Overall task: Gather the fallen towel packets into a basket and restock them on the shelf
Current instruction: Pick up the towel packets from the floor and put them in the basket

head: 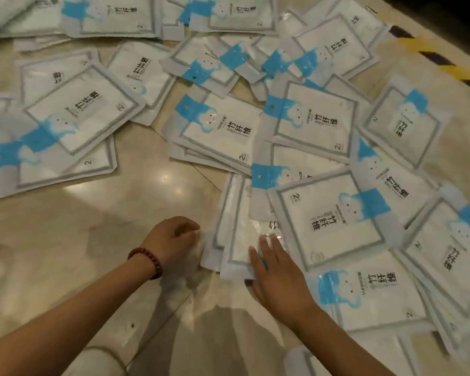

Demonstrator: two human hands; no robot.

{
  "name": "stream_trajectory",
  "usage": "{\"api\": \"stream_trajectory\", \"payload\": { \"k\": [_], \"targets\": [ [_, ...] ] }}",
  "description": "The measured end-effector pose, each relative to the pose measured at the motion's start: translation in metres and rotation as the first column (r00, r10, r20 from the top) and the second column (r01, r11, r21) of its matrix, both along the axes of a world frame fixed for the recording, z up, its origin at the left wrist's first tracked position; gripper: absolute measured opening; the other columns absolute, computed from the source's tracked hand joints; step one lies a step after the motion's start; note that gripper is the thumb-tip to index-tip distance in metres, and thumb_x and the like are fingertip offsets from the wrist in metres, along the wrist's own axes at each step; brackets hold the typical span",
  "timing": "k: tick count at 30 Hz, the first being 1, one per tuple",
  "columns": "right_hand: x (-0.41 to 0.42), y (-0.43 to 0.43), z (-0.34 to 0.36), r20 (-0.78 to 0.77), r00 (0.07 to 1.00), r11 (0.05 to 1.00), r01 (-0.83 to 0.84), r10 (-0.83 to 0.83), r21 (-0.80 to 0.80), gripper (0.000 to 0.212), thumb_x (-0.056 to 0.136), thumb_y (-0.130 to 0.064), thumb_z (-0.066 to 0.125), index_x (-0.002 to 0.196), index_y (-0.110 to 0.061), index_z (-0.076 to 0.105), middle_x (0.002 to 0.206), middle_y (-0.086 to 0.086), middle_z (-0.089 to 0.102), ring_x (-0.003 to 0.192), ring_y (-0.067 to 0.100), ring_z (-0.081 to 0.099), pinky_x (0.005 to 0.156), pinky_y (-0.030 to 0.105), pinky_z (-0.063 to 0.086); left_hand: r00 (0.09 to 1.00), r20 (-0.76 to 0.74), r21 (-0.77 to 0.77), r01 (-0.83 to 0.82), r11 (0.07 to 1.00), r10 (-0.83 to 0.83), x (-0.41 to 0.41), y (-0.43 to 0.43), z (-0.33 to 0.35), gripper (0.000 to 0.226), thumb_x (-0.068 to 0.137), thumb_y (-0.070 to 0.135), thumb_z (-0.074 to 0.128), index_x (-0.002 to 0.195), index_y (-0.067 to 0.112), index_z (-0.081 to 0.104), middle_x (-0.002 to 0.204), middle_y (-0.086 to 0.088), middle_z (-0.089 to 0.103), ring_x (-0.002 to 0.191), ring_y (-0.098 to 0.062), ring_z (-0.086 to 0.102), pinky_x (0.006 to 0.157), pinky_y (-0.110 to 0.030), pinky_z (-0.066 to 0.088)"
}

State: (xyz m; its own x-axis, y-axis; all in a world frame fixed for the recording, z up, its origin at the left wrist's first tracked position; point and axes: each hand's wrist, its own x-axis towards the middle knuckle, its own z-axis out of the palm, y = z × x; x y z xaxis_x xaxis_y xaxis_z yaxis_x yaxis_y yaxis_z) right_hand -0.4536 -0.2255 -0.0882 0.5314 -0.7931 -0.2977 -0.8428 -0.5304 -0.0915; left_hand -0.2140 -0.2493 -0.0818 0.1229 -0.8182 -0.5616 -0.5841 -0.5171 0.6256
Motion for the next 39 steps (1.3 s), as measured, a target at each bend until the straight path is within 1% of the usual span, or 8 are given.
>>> {"api": "stream_trajectory", "payload": {
  "k": [5, 8, 15, 19, 23, 28, 32, 39],
  "targets": [
    [0.012, -0.024, 0.029, 0.115, 0.981, 0.972, 0.131, -0.156, 0.196, 0.012, 0.090, -0.016, 0.052, 0.100, -0.011, 0.056, 0.093, 0.008, 0.066, 0.087, 0.028, 0.063, 0.060, 0.029, 0.035, 0.995, -0.078, -0.051, 0.062, 0.997, -0.066, -0.005, 0.006, 0.006, 0.020, 0.085, 0.014, 0.064, 0.099, 0.028, 0.061, 0.099, 0.012, 0.063, 0.092, -0.002, 0.059, 0.083, -0.022, 0.050],
    [0.028, -0.042, 0.049, 0.394, 0.840, 0.917, 0.273, -0.374, 0.289, 0.023, 0.100, -0.017, 0.037, 0.080, -0.013, 0.045, 0.070, 0.008, 0.058, 0.065, 0.024, 0.055, 0.057, 0.030, 0.029, 0.971, -0.063, -0.082, 0.225, 0.971, -0.230, 0.000, 0.007, 0.014, 0.059, 0.075, 0.019, 0.074, 0.123, 0.039, 0.045, 0.124, 0.017, 0.051, 0.112, -0.001, 0.050, 0.095, -0.019, 0.043],
    [0.064, -0.075, 0.095, 0.352, -0.143, 0.304, 0.278, -0.925, 0.911, 0.018, 0.095, -0.008, 0.042, 0.089, -0.006, 0.059, 0.079, 0.008, 0.062, 0.070, 0.018, 0.061, 0.064, 0.026, 0.051, 0.851, 0.099, -0.239, 0.523, 0.818, -0.515, 0.001, 0.023, 0.026, 0.133, 0.053, 0.061, 0.080, 0.128, 0.055, -0.030, 0.134, 0.046, -0.027, 0.131, 0.017, -0.019, 0.104, -0.006, -0.003],
    [0.074, -0.079, 0.112, -0.027, -0.518, 0.028, -0.100, -0.855, 0.995, 0.016, 0.091, 0.000, 0.043, 0.091, -0.005, 0.058, 0.089, 0.014, 0.063, 0.082, 0.027, 0.064, 0.071, 0.036, 0.054, 0.956, 0.008, -0.488, 0.259, 0.834, -0.292, -0.013, 0.020, 0.041, 0.101, 0.063, 0.060, 0.072, 0.135, 0.059, 0.001, 0.134, 0.052, 0.009, 0.123, 0.027, 0.017, 0.096, 0.004, 0.021],
    [0.061, -0.073, 0.114, -0.143, -0.574, 0.041, -0.296, -0.807, 0.954, 0.019, 0.095, -0.010, 0.048, 0.109, -0.001, 0.056, 0.091, 0.017, 0.064, 0.081, 0.028, 0.066, 0.057, 0.034, 0.059, 0.994, -0.101, -0.624, -0.100, 0.775, 0.047, -0.015, 0.013, 0.050, 0.025, 0.087, 0.039, 0.061, 0.104, 0.053, 0.049, 0.089, 0.040, 0.056, 0.090, 0.029, 0.049, 0.068, 0.001, 0.040],
    [0.008, -0.068, 0.094, 0.198, -0.470, 0.160, 0.122, -0.860, 0.980, 0.026, 0.097, -0.027, 0.049, 0.095, -0.004, 0.061, 0.099, 0.015, 0.069, 0.087, 0.023, 0.069, 0.071, 0.028, 0.056, 0.949, -0.183, -0.573, -0.316, 0.756, 0.258, -0.004, -0.002, 0.056, 0.023, 0.087, 0.021, 0.064, 0.068, 0.030, 0.056, 0.063, 0.011, 0.057, 0.055, 0.000, 0.057, 0.046, -0.010, 0.043],
    [-0.052, -0.053, 0.059, 0.306, -0.476, -0.062, 0.614, -0.825, 0.787, 0.030, 0.089, -0.017, 0.061, 0.104, 0.008, 0.058, 0.092, 0.016, 0.058, 0.081, 0.023, 0.052, 0.066, 0.030, 0.043, 0.835, -0.382, -0.419, -0.538, 0.731, 0.395, -0.004, -0.010, 0.058, 0.012, 0.086, 0.020, 0.065, 0.074, 0.023, 0.062, 0.073, 0.005, 0.064, 0.065, -0.008, 0.062, 0.054, -0.023, 0.051],
    [-0.081, -0.036, 0.026, 0.098, -0.598, -0.271, 0.496, -0.796, 0.825, 0.061, 0.074, -0.023, 0.079, 0.121, 0.006, 0.051, 0.113, 0.020, 0.059, 0.084, 0.026, 0.056, 0.066, 0.032, 0.049, 0.885, -0.257, -0.317, -0.458, 0.831, 0.389, -0.023, -0.004, 0.046, 0.017, 0.085, 0.020, 0.066, 0.069, 0.018, 0.059, 0.066, 0.002, 0.061, 0.060, -0.012, 0.058, 0.051, -0.024, 0.044]
  ]
}}
